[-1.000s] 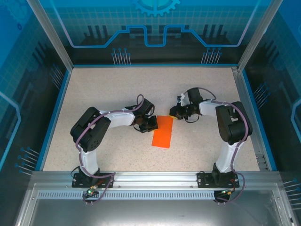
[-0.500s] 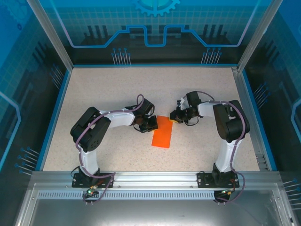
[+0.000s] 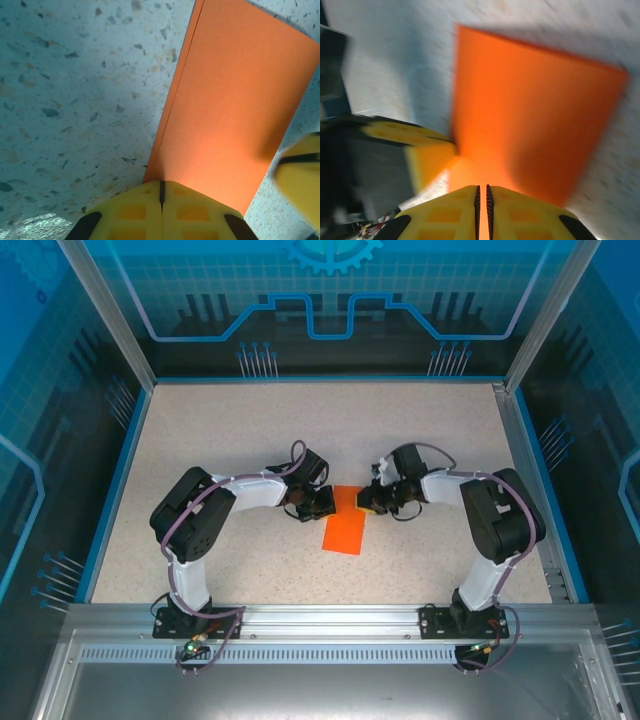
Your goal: Fold a paper plane with a square sheet of paper (pick it up from the middle)
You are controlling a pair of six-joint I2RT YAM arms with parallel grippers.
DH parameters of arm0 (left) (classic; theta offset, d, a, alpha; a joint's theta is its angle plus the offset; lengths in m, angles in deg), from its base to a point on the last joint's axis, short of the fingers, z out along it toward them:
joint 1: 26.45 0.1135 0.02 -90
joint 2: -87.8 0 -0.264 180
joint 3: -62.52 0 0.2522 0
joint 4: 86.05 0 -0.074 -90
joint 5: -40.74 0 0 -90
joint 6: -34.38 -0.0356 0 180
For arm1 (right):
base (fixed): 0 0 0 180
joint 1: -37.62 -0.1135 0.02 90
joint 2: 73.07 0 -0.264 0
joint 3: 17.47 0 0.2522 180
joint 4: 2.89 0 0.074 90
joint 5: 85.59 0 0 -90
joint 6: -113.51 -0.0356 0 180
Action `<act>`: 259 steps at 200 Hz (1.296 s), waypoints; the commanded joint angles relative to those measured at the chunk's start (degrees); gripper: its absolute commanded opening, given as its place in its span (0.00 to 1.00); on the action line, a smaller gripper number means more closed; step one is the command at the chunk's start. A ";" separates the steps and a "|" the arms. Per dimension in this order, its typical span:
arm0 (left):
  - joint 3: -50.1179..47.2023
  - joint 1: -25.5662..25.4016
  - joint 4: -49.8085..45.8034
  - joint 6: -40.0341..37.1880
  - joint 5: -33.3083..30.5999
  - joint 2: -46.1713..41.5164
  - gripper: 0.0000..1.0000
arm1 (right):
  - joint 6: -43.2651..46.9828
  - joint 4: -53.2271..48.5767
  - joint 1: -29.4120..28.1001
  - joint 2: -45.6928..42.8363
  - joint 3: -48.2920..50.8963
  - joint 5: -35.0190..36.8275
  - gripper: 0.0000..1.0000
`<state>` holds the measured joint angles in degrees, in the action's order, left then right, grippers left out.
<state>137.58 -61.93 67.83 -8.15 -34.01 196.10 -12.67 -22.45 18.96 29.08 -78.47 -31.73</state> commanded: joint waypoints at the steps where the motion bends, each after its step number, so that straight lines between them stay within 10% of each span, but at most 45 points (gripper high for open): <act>1: -0.73 -0.72 -5.88 -1.32 -2.15 1.40 0.00 | -1.66 2.36 -0.40 2.62 2.53 1.51 0.14; 259: -0.70 -0.81 -6.25 -1.33 -2.13 0.88 0.00 | -1.92 -2.42 -11.90 -13.10 11.71 0.79 0.20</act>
<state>137.65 -61.93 67.50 -8.15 -34.05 196.07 -13.44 -24.03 9.69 15.22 -67.85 -30.73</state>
